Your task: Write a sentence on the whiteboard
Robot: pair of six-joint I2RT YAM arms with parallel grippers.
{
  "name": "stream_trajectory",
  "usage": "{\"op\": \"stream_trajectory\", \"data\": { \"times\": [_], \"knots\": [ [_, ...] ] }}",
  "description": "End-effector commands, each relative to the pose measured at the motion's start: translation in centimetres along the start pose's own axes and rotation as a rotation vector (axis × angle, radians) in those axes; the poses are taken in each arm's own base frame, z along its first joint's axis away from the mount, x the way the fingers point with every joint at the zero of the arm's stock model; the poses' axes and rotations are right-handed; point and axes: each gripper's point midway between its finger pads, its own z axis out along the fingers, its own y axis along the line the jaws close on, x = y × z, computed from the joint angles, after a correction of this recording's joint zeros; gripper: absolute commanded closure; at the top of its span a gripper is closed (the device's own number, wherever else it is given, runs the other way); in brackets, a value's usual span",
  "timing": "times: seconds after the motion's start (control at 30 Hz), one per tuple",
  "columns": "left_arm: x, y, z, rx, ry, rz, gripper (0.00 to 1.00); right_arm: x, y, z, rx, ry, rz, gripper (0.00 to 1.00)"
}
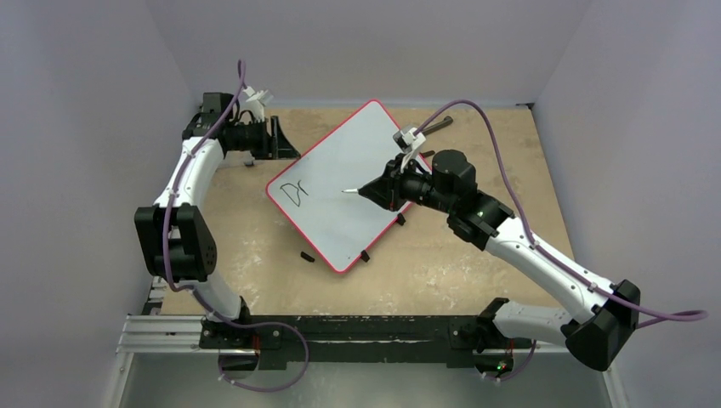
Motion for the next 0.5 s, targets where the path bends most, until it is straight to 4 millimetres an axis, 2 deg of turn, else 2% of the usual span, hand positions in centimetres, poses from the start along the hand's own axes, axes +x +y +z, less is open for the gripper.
{"op": "stream_trajectory", "data": {
  "times": [0.0,0.47],
  "knots": [
    [-1.1,-1.4,0.0,0.083,-0.002,-0.018,0.49,-1.8,1.2,-0.7,-0.042,-0.064,-0.027,1.00],
    [0.5,-1.7,1.6,0.162,0.064,-0.096,0.57,-1.5,1.1,-0.6,-0.047,-0.067,-0.022,1.00]
  ]
}}
